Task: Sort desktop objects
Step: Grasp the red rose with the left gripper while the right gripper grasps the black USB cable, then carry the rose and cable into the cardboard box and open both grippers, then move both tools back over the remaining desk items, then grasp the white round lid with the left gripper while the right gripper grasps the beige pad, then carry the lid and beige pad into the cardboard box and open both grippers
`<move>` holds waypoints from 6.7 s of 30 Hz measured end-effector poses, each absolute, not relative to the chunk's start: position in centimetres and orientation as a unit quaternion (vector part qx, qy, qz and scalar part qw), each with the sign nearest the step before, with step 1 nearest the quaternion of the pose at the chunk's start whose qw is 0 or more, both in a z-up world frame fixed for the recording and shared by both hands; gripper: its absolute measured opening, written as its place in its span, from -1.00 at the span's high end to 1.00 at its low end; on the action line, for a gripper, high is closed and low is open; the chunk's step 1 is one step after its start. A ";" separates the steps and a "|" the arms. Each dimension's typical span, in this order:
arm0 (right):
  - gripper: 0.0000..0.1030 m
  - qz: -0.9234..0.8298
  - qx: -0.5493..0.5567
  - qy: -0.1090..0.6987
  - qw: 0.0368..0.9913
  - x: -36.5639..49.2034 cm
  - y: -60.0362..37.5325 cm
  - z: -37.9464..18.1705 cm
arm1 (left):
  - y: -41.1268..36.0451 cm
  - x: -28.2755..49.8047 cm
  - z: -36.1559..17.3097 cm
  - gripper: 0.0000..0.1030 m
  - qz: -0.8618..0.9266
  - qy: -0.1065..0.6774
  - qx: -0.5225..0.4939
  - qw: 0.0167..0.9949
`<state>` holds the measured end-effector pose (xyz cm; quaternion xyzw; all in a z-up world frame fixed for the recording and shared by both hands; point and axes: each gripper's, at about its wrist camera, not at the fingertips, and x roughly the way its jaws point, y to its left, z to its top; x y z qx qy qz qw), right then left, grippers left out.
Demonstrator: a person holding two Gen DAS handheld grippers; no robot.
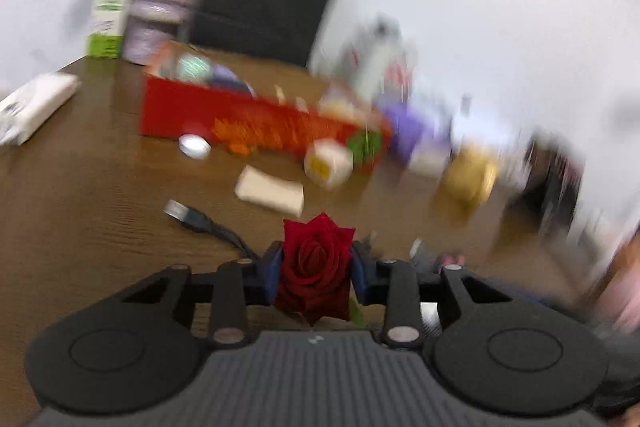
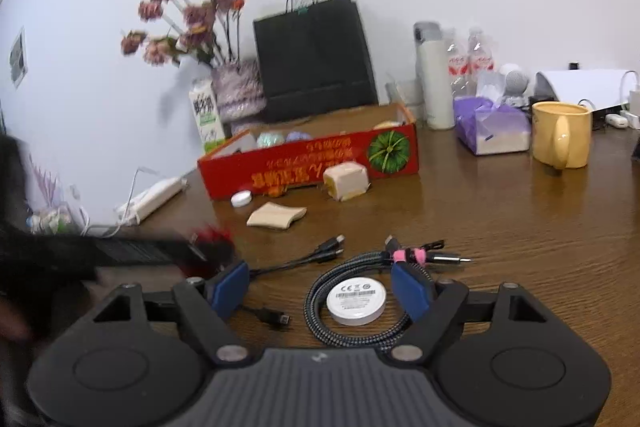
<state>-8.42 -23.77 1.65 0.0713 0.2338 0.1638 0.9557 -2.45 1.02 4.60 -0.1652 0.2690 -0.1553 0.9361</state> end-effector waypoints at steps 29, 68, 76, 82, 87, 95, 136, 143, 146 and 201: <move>0.99 0.240 -0.008 0.154 0.958 -0.5 -13.1 11.5 | 5.8 -5.7 7.3 0.29 -0.013 0.234 -0.139 0.962; 0.99 0.241 -0.016 0.230 0.943 -6.6 -15.1 5.2 | 4.6 -4.9 5.5 0.29 0.003 0.274 -0.108 0.956; 0.99 0.229 0.028 0.165 0.959 -8.8 -19.7 10.9 | 3.4 -3.9 7.8 0.29 -0.009 0.255 -0.105 0.961; 0.99 0.220 0.026 0.112 0.969 -4.3 -20.5 15.3 | 3.4 1.4 12.0 0.30 -0.003 0.226 -0.090 0.970; 0.99 0.216 0.005 0.074 0.974 3.0 -19.8 20.0 | 4.4 10.9 16.7 0.29 -0.027 0.228 -0.090 0.969; 0.98 0.217 -0.014 0.131 0.967 19.7 -14.8 17.2 | 4.2 27.7 13.1 0.20 0.009 0.296 -0.059 0.953; -0.83 0.127 0.005 0.248 0.960 -10.2 -24.6 1.0 | -1.1 -9.8 1.7 -1.00 0.043 0.239 0.022 0.970; -0.83 0.099 -0.030 0.210 0.972 -11.3 -23.1 0.3 | -1.4 -9.4 1.5 -1.00 0.052 0.234 0.031 0.970; -0.83 0.108 -0.001 0.222 0.969 -10.9 -23.8 0.3 | -1.0 -9.1 1.3 -1.00 0.054 0.246 0.019 0.968; 0.86 0.192 0.024 0.156 0.969 0.5 -21.6 4.8 | -2.5 0.0 6.0 0.44 -0.033 0.239 -0.059 0.969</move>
